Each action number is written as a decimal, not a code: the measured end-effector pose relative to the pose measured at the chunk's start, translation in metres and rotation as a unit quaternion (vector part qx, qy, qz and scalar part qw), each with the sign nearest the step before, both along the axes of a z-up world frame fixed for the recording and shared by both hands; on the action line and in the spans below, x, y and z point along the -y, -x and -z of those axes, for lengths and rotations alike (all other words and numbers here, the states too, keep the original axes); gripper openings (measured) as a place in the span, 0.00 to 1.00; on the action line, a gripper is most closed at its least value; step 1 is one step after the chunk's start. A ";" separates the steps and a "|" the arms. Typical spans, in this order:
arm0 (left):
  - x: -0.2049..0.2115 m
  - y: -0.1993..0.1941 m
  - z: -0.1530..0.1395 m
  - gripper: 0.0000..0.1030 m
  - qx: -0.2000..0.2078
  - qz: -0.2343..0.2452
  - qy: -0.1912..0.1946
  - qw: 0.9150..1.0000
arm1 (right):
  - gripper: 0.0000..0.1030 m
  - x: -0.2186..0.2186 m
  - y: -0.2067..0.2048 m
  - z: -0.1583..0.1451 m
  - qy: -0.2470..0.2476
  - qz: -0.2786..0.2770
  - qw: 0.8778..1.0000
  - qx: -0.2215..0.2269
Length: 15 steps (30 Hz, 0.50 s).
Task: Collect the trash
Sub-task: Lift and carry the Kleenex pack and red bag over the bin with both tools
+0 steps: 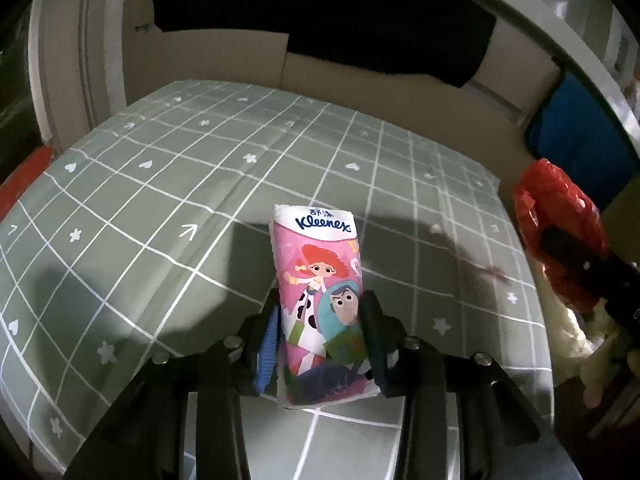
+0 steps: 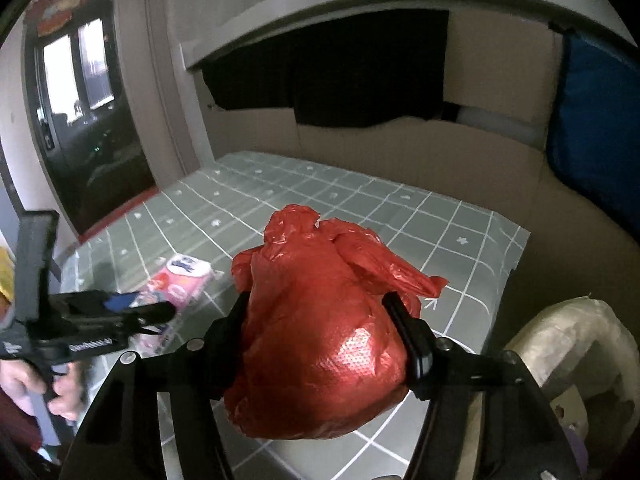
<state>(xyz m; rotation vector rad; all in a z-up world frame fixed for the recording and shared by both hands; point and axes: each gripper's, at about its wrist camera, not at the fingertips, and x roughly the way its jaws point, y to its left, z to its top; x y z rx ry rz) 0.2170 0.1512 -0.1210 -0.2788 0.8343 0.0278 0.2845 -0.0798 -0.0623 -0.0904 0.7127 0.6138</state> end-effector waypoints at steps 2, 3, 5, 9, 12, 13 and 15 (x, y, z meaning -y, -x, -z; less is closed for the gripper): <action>0.002 0.004 -0.007 0.37 0.014 0.000 0.000 1.000 | 0.59 0.002 0.005 -0.005 -0.002 0.002 1.000 0.002; 0.003 0.008 -0.013 0.37 0.024 -0.001 -0.002 1.000 | 0.59 0.003 0.007 -0.008 -0.004 0.004 1.000 0.004; 0.006 0.015 -0.027 0.37 0.047 -0.004 -0.008 0.999 | 0.59 0.004 0.009 -0.011 -0.003 0.007 1.000 0.011; 0.013 0.026 -0.058 0.37 0.092 -0.003 -0.023 0.996 | 0.59 0.008 0.017 -0.023 -0.007 0.011 1.000 0.027; 0.019 0.033 -0.079 0.37 0.119 0.000 -0.030 0.992 | 0.59 0.012 0.023 -0.036 -0.016 0.011 0.999 0.040; 0.021 0.035 -0.086 0.37 0.127 0.002 -0.032 0.991 | 0.59 0.013 0.027 -0.040 -0.018 0.011 0.999 0.045; 0.028 0.040 -0.099 0.37 0.143 0.007 -0.035 0.989 | 0.59 0.016 0.033 -0.048 -0.020 0.011 0.998 0.056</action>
